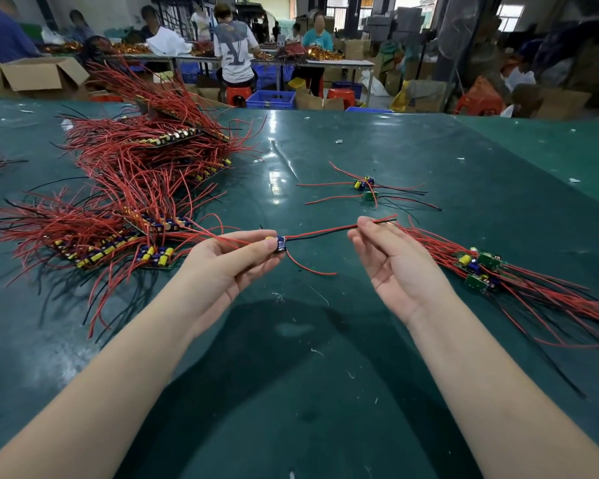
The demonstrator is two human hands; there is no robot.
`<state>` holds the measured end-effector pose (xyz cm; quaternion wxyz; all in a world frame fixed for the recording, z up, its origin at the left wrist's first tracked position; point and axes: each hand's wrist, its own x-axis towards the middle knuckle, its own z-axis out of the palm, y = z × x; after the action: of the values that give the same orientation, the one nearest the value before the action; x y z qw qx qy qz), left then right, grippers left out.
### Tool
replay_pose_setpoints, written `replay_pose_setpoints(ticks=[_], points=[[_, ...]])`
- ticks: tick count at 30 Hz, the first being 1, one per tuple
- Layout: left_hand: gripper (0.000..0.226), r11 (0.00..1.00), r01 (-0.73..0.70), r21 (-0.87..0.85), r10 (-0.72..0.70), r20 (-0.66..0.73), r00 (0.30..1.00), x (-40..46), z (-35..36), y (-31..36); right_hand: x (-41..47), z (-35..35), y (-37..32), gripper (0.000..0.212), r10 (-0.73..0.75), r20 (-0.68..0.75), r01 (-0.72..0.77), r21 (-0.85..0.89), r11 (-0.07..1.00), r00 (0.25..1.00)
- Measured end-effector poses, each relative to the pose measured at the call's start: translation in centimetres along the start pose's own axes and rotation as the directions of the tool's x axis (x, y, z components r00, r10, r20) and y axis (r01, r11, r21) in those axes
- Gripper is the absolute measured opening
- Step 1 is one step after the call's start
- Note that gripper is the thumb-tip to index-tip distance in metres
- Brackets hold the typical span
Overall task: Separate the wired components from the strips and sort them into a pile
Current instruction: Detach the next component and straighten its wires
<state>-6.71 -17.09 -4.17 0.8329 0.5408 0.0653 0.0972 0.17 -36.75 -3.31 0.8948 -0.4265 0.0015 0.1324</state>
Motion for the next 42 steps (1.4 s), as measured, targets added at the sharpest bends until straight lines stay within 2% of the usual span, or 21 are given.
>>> replay_pose_setpoints(ticks=[2, 5, 7, 9, 11, 15, 18, 23, 27, 33, 39, 42], points=[[0.024, 1.000, -0.024, -0.012, 0.024, -0.007, 1.000, 0.0, 0.1, 0.0, 0.0, 0.1, 0.2, 0.004, 0.027, -0.008, -0.027, -0.064, 0.998, 1.000], [0.016, 0.997, -0.063, -0.040, 0.063, -0.001, 0.998, 0.1, 0.3, -0.1, -0.2, 0.3, 1.6, 0.032, 0.163, 0.075, -0.140, -0.253, 0.957, 0.984], [0.019, 0.997, -0.072, -0.028, 0.073, 0.038, 0.997, 0.1, 0.5, -0.3, -0.6, 0.9, 2.8, 0.032, 0.220, 0.174, -0.152, -0.334, 0.930, 0.960], [0.024, 0.998, -0.062, 0.010, 0.061, 0.074, 0.995, 0.0, 0.6, -0.7, -1.0, 1.3, 3.8, 0.038, 0.213, 0.246, -0.124, -0.331, 0.935, 0.946], [0.026, 0.996, -0.064, 0.058, 0.058, 0.104, 0.993, -0.2, 0.9, -0.9, -1.1, 1.4, 4.4, 0.040, 0.167, 0.248, -0.087, -0.304, 0.949, 0.954], [0.027, 0.967, -0.078, 0.245, 0.041, 0.151, 0.988, -0.4, 1.2, -1.0, -1.2, 1.3, 5.1, 0.025, 0.093, 0.204, -0.040, -0.252, 0.967, 0.975], [0.024, 0.926, -0.096, 0.366, 0.058, 0.113, 0.992, -0.3, 1.2, -1.1, -1.3, 1.5, 5.3, 0.009, 0.057, 0.167, -0.024, -0.195, 0.980, 0.984], [0.017, 0.962, -0.138, 0.235, 0.146, -0.018, 0.989, 0.0, 0.9, -1.1, -1.4, 1.7, 5.0, 0.007, 0.068, 0.117, -0.049, -0.160, 0.986, 0.991], [0.016, 0.980, -0.143, 0.137, 0.146, -0.015, 0.989, 0.0, 0.8, -0.9, -1.5, 1.8, 4.7, 0.009, 0.117, 0.114, -0.105, -0.100, 0.989, 0.987], [0.015, 0.989, -0.139, 0.044, 0.141, -0.061, 0.988, 0.1, 0.9, -0.7, -1.7, 2.2, 4.3, 0.013, 0.193, 0.196, -0.182, -0.074, 0.981, 0.961], [0.011, 0.995, -0.099, -0.032, 0.096, -0.076, 0.992, 0.1, 0.9, -0.6, -1.9, 2.3, 4.4, 0.011, 0.170, 0.245, -0.148, -0.107, 0.983, 0.955], [0.021, 0.998, -0.061, -0.021, 0.061, -0.003, 0.998, 0.1, 0.8, -0.5, -1.8, 2.1, 4.3, 0.014, 0.140, 0.202, -0.129, -0.070, 0.989, 0.969]])
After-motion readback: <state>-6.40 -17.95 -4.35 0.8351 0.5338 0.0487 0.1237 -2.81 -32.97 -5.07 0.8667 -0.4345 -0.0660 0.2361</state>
